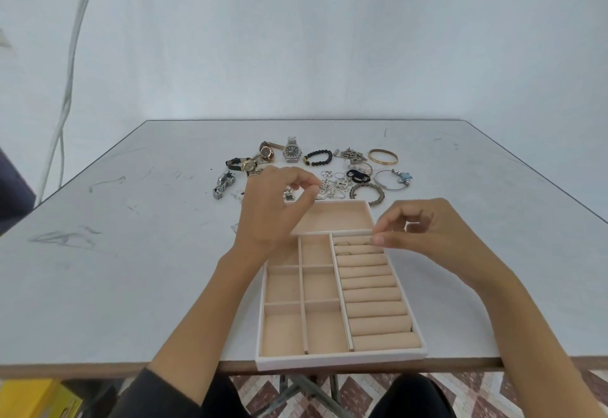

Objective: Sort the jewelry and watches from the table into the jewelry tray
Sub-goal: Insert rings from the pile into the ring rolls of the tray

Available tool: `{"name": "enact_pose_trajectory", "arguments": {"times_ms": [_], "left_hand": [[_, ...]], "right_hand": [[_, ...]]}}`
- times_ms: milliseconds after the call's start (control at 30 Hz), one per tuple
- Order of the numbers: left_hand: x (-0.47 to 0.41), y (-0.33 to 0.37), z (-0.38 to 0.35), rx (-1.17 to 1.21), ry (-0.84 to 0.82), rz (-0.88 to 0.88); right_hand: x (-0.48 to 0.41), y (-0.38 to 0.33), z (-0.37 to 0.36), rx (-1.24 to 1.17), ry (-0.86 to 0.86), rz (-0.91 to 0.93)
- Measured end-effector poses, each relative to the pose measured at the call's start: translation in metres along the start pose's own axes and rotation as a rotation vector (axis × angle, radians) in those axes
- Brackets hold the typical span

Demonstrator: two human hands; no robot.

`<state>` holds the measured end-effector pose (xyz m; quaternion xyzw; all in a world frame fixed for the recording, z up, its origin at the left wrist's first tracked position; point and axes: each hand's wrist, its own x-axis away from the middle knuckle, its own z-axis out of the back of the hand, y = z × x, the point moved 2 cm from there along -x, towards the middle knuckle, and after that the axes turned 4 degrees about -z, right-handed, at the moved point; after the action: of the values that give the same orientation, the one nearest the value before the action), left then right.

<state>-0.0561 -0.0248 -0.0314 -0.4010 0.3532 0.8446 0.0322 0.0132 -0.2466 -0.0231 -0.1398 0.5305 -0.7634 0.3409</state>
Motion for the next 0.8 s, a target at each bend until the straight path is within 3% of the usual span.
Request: {"name": "enact_pose_trajectory", "arguments": {"times_ms": [367, 800], "left_hand": [[-0.0011, -0.0034, 0.007, -0.074, 0.037, -0.012], [-0.0015, -0.0013, 0.0067, -0.098, 0.019, -0.031]], "right_hand": [[0.0085, 0.0087, -0.0039, 0.189, -0.073, 0.03], [0.0086, 0.01, -0.0038, 0.168, -0.045, 0.027]]}}
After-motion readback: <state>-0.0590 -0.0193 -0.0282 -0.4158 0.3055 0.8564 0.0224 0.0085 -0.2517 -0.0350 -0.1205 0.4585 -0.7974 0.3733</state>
